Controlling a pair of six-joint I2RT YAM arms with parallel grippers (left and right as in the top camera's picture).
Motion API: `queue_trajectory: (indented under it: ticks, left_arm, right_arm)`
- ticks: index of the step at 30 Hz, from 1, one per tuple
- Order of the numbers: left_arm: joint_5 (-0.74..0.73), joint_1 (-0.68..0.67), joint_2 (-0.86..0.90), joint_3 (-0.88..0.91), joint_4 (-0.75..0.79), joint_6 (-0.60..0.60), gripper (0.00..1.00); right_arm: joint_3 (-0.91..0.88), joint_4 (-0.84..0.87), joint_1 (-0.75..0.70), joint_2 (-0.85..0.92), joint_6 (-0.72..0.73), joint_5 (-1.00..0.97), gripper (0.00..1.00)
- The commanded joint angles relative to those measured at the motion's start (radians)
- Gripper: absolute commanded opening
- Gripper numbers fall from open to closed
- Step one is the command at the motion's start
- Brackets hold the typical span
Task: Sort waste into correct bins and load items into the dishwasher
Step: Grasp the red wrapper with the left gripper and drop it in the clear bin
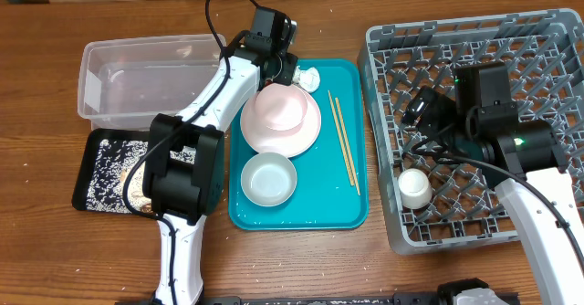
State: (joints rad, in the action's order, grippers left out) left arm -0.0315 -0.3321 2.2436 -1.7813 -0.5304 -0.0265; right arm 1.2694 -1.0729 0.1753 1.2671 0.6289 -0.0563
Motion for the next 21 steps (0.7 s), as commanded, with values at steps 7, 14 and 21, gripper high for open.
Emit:
queue_trajectory:
  ticks: [7,14,21]
  left_arm:
    - [0.017,0.01,-0.017,-0.127,-0.101,0.0,0.04]
    - [0.077,0.04,-0.085,-0.304,-0.249,-0.027,0.04]
    - [0.245,0.128,-0.139,-0.337,-0.448,-0.124,0.04]
  right_arm:
    - [0.006,0.005,-0.002,-0.006,0.004,-0.01,1.0]
    - [0.006,0.005,-0.002,-0.006,0.004,-0.01,1.0]
    - [0.006,0.003,-0.002,-0.006,0.004,-0.01,1.0]
